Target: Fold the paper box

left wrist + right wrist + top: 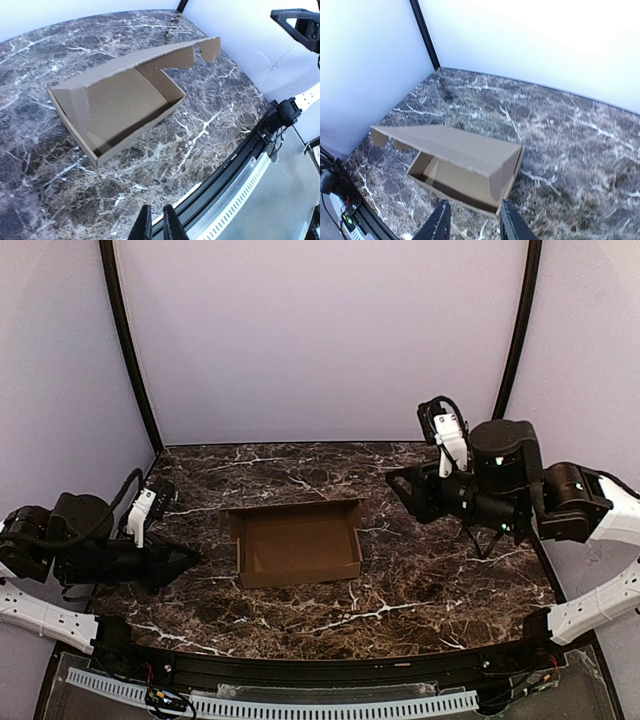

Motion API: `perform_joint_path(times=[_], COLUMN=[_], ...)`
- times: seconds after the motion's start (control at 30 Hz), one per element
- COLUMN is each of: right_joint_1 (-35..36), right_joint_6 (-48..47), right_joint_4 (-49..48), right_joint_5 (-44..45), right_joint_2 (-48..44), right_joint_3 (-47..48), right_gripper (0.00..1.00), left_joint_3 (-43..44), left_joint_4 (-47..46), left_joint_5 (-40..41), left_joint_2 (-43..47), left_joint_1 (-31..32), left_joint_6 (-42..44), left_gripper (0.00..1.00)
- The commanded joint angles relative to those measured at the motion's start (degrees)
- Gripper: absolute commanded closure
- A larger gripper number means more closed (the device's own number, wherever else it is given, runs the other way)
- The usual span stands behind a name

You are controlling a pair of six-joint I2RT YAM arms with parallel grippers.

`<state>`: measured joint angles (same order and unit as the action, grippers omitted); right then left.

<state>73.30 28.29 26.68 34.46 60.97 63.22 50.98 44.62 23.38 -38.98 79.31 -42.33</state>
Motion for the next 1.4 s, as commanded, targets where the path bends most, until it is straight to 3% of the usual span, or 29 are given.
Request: perform_joint_path(times=[0.0,0.23,0.4,0.63,0.87,1.07,1.37], right_joint_1=[-4.6,-11.1,-14.1,-16.1,-16.1,-16.0,-15.6], right_joint_6=[-10.4,-12.4,-12.4,-11.9,-9.8,-8.0,-4.4], right_joint_4=[-3.8,-4.6,-4.8,-5.0,-7.3,-10.3,-15.7], right_joint_5=[-10.1,-20.9,-24.9,-30.2,-33.5,-34.2,-35.7], right_joint_2=[6.3,22.3,33.0,43.6,45.6,43.5,41.9], right_joint_3=[9.4,25.0,33.6,38.2,31.2,23.1,12.2], right_gripper=[0.69,0.83,0.91,1.00,1.00,1.00,1.00], left_joint_3=[6.4,16.7,26.2,29.0,30.2,26.7,15.3], left_joint_4=[11.3,14.1,13.5,3.0,-4.1,-9.3,-14.6], left_joint_5=[8.2,23.0,25.4,15.5,2.7,-6.9,-17.6], left_joint_2=[-1.5,-10.5,-20.2,-26.3,-32.9,-38.9,-42.9], left_joint_1=[0.1,0.1,-4.4,-14.8,-24.6,-29.8,-30.8], left_joint_6=[2.7,11.7,20.3,32.5,36.9,35.7,29.0], left_gripper=[0.96,0.99,0.99,0.99,0.99,0.99,0.99])
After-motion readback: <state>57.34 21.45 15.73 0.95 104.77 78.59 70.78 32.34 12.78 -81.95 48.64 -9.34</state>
